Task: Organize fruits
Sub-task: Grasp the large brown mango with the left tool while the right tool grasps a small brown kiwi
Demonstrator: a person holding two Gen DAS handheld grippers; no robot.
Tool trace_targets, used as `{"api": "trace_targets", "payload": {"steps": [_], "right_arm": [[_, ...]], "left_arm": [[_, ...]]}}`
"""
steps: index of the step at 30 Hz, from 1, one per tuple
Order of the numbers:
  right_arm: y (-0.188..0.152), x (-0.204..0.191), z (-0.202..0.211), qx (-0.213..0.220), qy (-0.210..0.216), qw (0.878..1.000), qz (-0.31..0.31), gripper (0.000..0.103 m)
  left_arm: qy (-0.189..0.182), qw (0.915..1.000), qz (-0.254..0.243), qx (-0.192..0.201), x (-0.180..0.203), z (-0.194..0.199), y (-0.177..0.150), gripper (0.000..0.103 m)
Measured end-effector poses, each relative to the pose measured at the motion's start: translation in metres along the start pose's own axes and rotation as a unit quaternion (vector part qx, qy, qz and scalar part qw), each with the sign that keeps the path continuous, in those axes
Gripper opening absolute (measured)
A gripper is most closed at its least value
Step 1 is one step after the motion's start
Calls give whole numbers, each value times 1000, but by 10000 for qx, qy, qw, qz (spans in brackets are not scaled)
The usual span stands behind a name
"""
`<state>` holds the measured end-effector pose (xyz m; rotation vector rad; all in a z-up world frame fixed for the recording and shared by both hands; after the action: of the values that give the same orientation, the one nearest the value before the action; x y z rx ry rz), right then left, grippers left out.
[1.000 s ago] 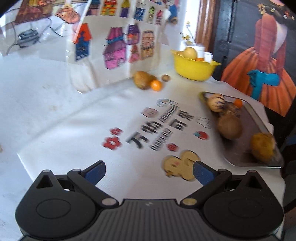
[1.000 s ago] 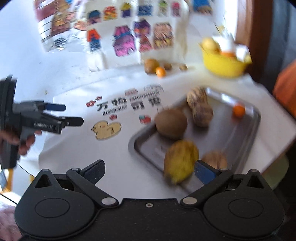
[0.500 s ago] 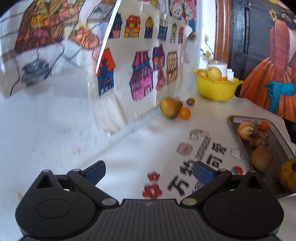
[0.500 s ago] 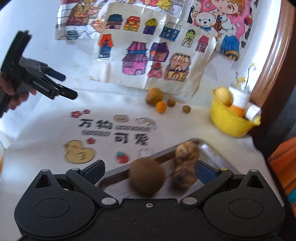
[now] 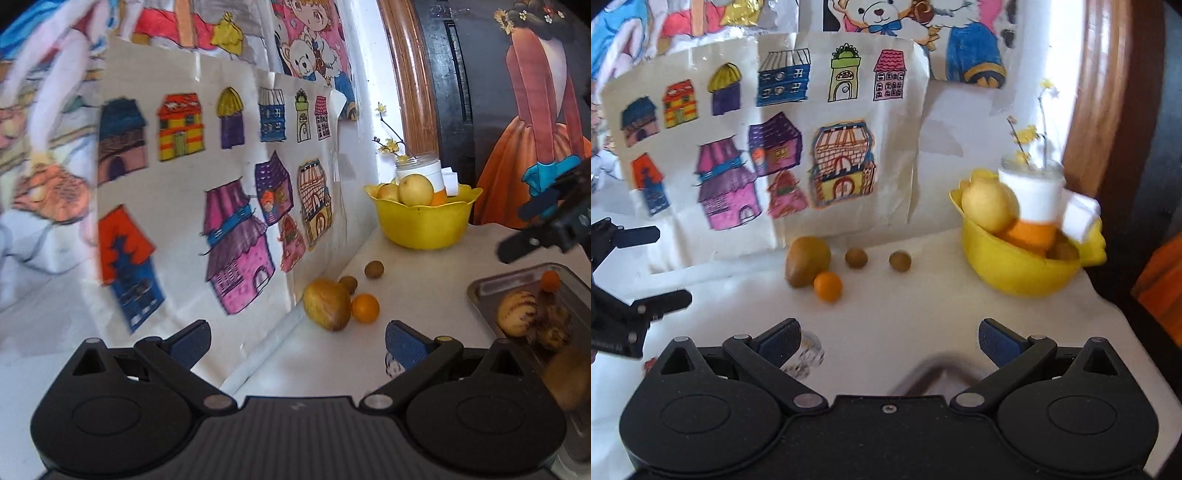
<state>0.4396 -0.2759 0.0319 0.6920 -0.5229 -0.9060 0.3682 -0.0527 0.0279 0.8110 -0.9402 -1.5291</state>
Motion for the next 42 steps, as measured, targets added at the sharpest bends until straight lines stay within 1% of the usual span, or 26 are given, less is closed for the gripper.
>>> {"api": "trace_targets", "payload": {"steps": [3,5,8,12,17,22,27,33,38,40,42], "right_arm": [[10,1,-20,42,-104,9976,687,102],[11,-1,-31,-15,-100,9950,991,101],[11,-4,-46,-38,37,9929,1191,100],[12,-8,-64,-87,7,9914,1309,97],[15,-3,-88,-283,-43,9932,1125,92],[19,7,-106,-469,-19,9953,847,87],[26,15,-123,-495,28,9973,547,80],[30,23,-138,-576,25,9982,183,73],[30,26,-150,-626,-60,9980,100,68],[29,27,-156,-655,-51,9978,22,63],[29,29,-161,-672,-42,9977,-105,61]], "left_arm": [[-17,9999,143,-4,0,-19,0,103],[-56,9995,323,-28,-1,-30,0,103],[-103,9982,593,-83,-6,-45,-1,103],[-82,9948,1002,-160,-12,-65,-3,103],[-227,9873,1555,-212,-15,-83,-7,102],[-283,9840,1750,-149,-8,-96,-8,102],[-228,9764,2140,-196,-7,-110,-7,98],[-317,9707,2368,-237,-7,-123,-9,94],[-305,9701,2393,-263,-8,-130,-11,90],[-302,9691,2433,-270,-8,-133,-11,87],[-303,9678,2479,-298,-7,-136,-11,83]]}}
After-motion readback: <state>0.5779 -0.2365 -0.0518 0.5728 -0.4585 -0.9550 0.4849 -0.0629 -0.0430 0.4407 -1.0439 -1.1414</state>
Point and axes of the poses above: each gripper's, at about its wrist camera, not at the fingertips, and z roughly against the way its jaws point, x to its right, y to its top, the point moved 7 cm from there along -z, roughly the way its jaws point, and after that the axes turned 11 degrees about z, right-handed, at the moved point
